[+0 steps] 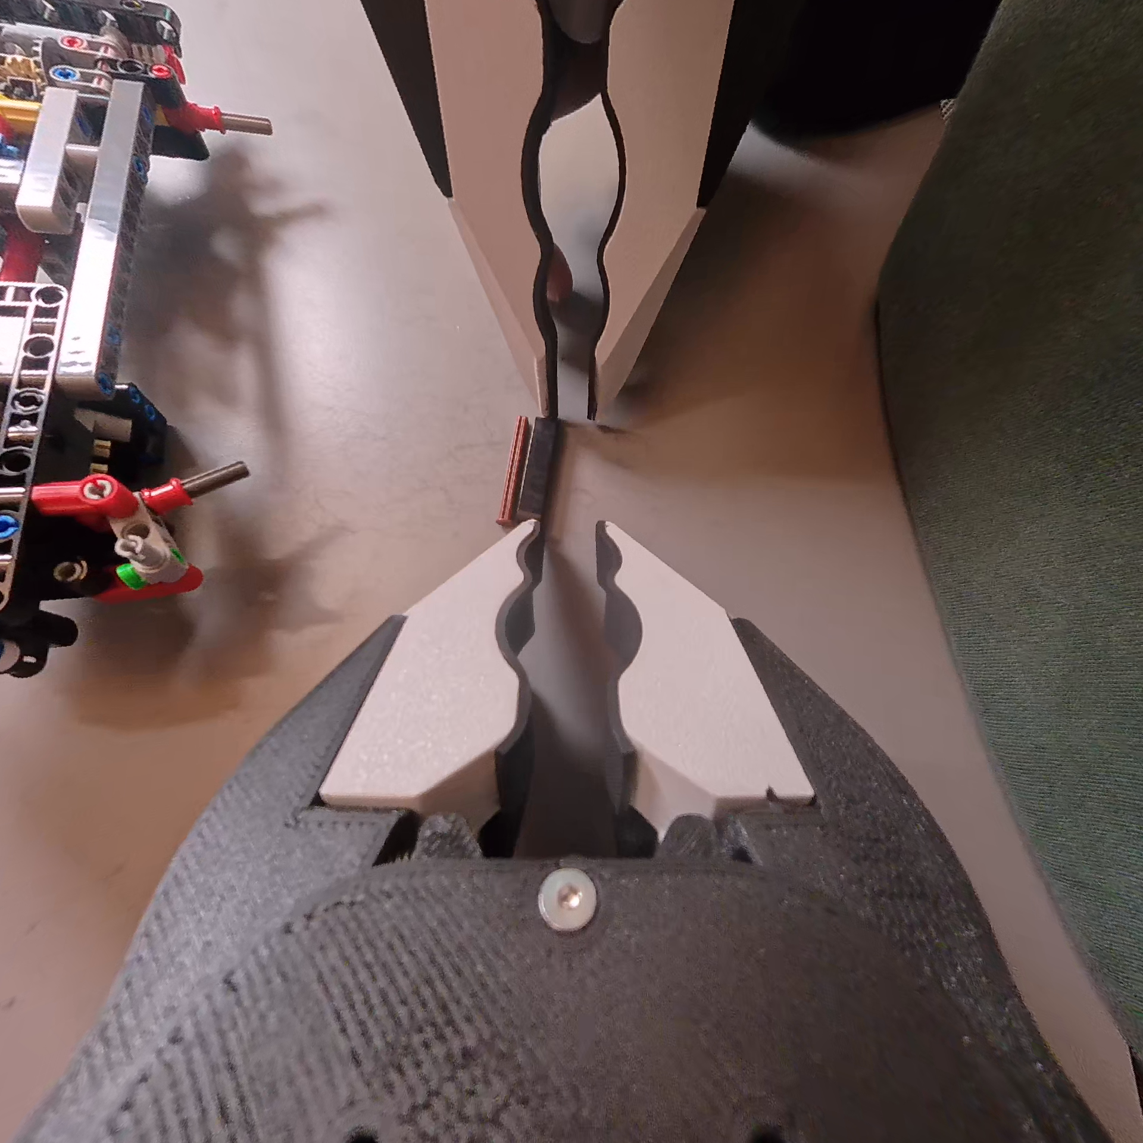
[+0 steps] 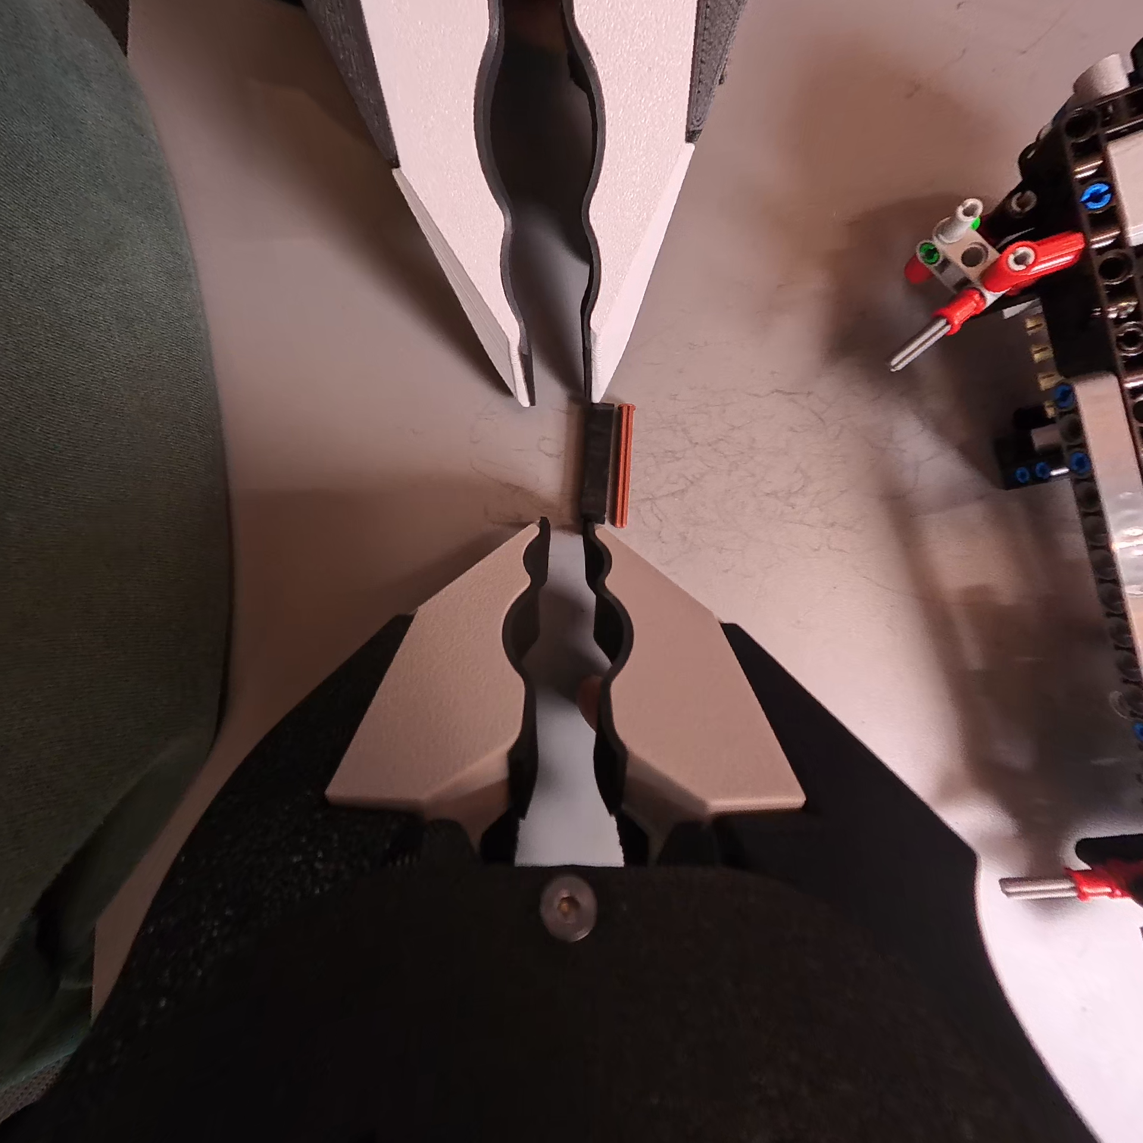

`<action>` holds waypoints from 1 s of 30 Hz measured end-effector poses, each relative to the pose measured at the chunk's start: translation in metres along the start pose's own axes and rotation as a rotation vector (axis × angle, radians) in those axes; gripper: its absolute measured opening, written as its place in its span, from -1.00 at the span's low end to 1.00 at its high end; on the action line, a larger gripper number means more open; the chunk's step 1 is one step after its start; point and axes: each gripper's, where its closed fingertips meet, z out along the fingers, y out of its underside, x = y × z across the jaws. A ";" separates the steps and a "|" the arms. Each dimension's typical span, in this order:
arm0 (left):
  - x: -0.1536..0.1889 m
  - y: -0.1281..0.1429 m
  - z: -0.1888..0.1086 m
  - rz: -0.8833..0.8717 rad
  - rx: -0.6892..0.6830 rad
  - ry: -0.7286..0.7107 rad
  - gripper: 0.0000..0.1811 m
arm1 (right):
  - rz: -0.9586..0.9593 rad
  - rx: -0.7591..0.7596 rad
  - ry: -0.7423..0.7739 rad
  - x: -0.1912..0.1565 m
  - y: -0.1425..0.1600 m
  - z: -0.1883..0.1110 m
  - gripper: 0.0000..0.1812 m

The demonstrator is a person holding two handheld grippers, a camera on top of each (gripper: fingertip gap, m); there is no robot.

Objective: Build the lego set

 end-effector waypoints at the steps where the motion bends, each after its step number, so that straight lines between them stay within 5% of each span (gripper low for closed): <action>1: 0.000 0.000 0.000 0.000 -0.001 0.000 -0.83 | 0.001 0.001 0.000 0.000 0.000 0.000 -0.92; 11: -0.006 -0.002 -0.004 -0.019 0.028 -0.021 -0.82 | 0.005 0.012 -0.016 -0.001 0.002 -0.003 -0.89; 23: -0.021 -0.007 0.003 0.025 0.051 -0.063 -0.58 | 0.039 0.227 0.001 0.001 0.010 -0.061 -0.85; 30: -0.024 -0.012 0.014 0.055 0.007 -0.095 -0.83 | 0.066 0.306 0.010 -0.001 0.015 -0.060 -0.84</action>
